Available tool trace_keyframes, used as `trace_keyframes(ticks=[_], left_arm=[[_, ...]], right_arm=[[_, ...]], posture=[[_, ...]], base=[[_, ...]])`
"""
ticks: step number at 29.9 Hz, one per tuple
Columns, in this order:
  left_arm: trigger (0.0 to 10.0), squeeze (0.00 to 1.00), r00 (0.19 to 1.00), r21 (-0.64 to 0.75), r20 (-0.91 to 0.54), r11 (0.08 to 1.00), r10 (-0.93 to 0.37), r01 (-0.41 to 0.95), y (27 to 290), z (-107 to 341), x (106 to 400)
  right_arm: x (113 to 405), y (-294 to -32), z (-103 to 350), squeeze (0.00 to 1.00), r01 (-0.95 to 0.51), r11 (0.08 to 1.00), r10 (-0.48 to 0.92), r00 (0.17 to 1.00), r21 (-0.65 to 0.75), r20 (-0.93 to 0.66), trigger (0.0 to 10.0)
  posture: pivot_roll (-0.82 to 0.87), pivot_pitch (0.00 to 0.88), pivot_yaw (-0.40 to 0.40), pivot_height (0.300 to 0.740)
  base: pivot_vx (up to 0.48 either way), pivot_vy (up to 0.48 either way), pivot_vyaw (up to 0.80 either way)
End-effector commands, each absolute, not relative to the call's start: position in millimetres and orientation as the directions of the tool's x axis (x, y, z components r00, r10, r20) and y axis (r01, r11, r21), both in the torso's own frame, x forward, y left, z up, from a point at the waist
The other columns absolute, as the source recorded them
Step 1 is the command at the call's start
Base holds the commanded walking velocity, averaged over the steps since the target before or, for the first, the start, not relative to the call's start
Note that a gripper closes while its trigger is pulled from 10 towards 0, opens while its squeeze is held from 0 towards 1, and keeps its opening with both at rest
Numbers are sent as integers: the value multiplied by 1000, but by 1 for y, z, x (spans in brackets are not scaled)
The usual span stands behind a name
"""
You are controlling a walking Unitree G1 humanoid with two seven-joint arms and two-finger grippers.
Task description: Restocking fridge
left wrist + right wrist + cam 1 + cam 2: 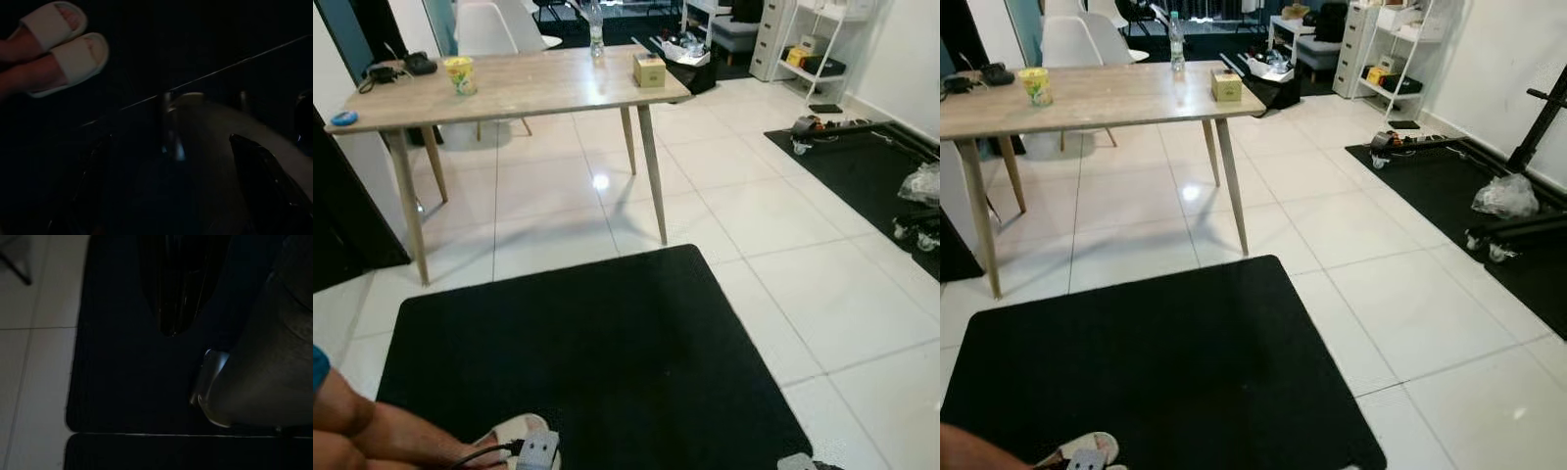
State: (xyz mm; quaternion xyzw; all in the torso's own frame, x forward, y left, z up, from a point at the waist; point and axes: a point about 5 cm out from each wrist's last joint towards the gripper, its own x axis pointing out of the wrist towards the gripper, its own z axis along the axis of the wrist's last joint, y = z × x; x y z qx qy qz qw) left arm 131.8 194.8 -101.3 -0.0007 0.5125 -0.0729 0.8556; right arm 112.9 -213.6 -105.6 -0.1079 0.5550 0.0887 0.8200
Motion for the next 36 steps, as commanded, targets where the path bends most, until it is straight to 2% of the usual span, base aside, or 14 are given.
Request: trace_keyframes(ticks=[1,19,27,36], left_arm=[[10000,0,428,-94,-894,989,-133,111,192,-105,121],[10000,0,431,-107,-890,987,-147,117,191,-105,122],[10000,0,427,-109,-891,986,-154,127,191,-105,122],[10000,0,444,-108,-884,989,-142,102,194,-104,123]], right_arm=[[108,-214,-107,0,-256,964,22,355,-75,-934,10000],[108,-212,-107,0,-249,966,25,358,-70,-933,10000],[107,-212,-108,0,-249,966,25,354,-69,-935,10000],[107,-210,-108,0,-263,963,34,351,-64,-936,10000]], posture=[[17,0,-22,740],[27,0,-20,740],[38,0,-17,740],[66,0,-36,740]], base=[[0,0,0],[0,0,0],[0,-469,0],[0,0,0]])
